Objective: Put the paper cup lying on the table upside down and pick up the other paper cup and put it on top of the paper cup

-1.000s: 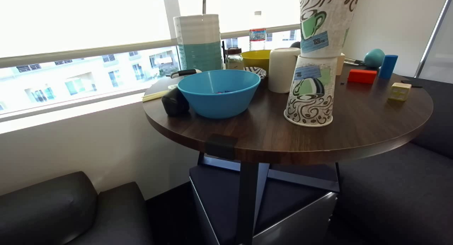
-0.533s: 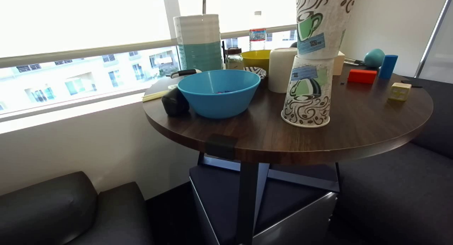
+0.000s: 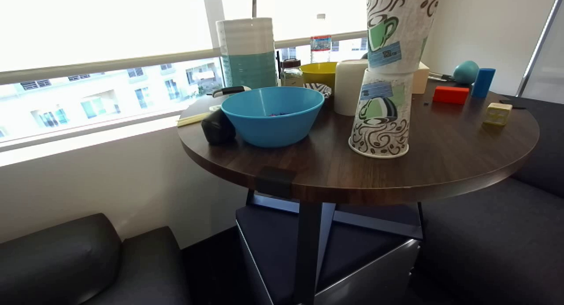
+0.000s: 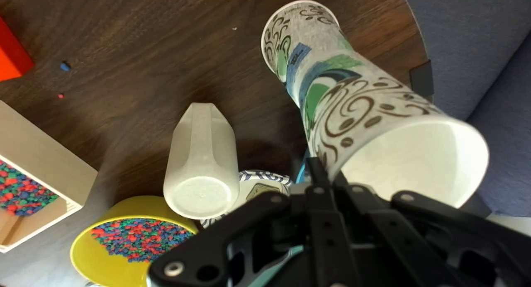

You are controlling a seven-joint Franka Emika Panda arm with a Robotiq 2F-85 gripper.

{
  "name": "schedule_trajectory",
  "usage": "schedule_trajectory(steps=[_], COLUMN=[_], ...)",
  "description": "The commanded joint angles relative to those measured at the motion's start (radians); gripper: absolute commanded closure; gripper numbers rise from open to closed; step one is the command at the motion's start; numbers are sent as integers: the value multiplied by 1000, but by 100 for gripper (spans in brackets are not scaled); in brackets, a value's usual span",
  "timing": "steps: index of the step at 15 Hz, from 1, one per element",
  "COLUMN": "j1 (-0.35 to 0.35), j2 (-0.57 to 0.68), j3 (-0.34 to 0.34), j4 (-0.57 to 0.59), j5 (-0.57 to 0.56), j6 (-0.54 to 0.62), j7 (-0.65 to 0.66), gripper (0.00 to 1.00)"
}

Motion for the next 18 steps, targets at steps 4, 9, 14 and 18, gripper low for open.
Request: schedule_trajectory(steps=[4,9,14,18], j1=[-22,-20,-17,-16], j2=[4,13,21,29], j3=[20,18,16,15], j4=[23,24,19,16], j5=[-23,-15,-7,-4], j6=[6,12,21,26], j7=[37,39,39,39], gripper=[99,99,99,99])
